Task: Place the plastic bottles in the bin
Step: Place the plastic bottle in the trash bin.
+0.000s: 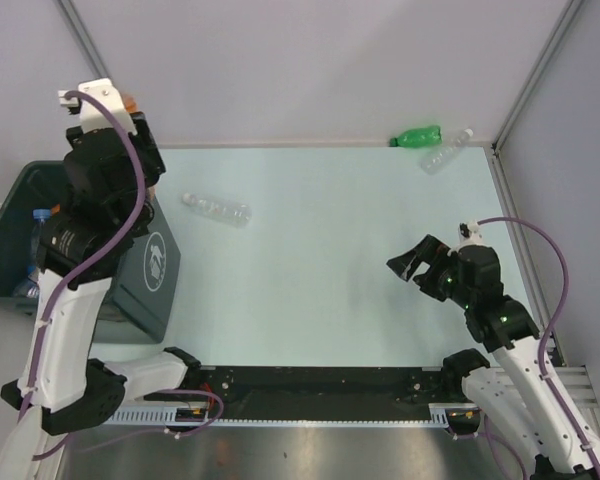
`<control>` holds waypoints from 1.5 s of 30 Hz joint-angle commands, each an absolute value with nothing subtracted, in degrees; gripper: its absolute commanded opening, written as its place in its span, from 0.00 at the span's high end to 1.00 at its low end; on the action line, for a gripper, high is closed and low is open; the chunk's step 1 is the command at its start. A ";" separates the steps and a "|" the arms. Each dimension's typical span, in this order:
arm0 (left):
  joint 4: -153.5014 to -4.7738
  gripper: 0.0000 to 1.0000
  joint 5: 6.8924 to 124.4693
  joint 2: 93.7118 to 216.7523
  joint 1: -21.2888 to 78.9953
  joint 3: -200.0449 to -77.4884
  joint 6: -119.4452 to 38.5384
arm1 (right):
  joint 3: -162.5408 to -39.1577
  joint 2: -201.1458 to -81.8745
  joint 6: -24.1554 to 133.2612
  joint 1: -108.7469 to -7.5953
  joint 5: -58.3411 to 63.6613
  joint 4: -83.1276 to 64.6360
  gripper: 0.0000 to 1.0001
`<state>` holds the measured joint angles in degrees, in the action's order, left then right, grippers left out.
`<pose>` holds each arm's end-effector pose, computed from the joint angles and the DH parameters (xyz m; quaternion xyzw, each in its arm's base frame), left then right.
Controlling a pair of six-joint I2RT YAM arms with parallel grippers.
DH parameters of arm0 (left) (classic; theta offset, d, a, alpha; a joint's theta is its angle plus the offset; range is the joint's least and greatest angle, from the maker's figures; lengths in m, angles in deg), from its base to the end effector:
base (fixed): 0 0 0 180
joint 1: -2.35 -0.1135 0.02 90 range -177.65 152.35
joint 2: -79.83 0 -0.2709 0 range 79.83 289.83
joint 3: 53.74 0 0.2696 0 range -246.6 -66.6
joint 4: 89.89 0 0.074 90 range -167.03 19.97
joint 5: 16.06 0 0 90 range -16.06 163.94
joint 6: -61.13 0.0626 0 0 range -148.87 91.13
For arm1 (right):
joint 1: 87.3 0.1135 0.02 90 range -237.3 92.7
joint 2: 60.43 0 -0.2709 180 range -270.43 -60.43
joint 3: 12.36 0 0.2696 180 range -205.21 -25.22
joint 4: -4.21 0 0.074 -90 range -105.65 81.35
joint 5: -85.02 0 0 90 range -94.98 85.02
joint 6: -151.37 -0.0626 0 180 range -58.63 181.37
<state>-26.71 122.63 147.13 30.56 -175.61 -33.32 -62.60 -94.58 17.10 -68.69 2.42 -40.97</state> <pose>0.1859 -0.0464 0.5658 -0.1208 0.7313 0.1329 0.6580 0.1621 0.0631 0.2741 0.1591 0.8460 0.3113 0.4025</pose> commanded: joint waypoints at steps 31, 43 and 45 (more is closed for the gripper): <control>-33.09 0.00 117.98 148.21 4.73 -170.57 -36.61 | -81.29 -95.67 18.74 -69.02 -12.28 -44.68 0.01; -32.30 0.00 94.00 144.96 4.81 -172.24 -35.99 | -81.20 -96.73 18.92 -68.93 -12.80 -46.27 0.00; -32.82 0.00 87.85 144.60 4.90 -171.72 -36.26 | -81.20 -96.73 18.83 -69.02 -12.98 -46.88 0.00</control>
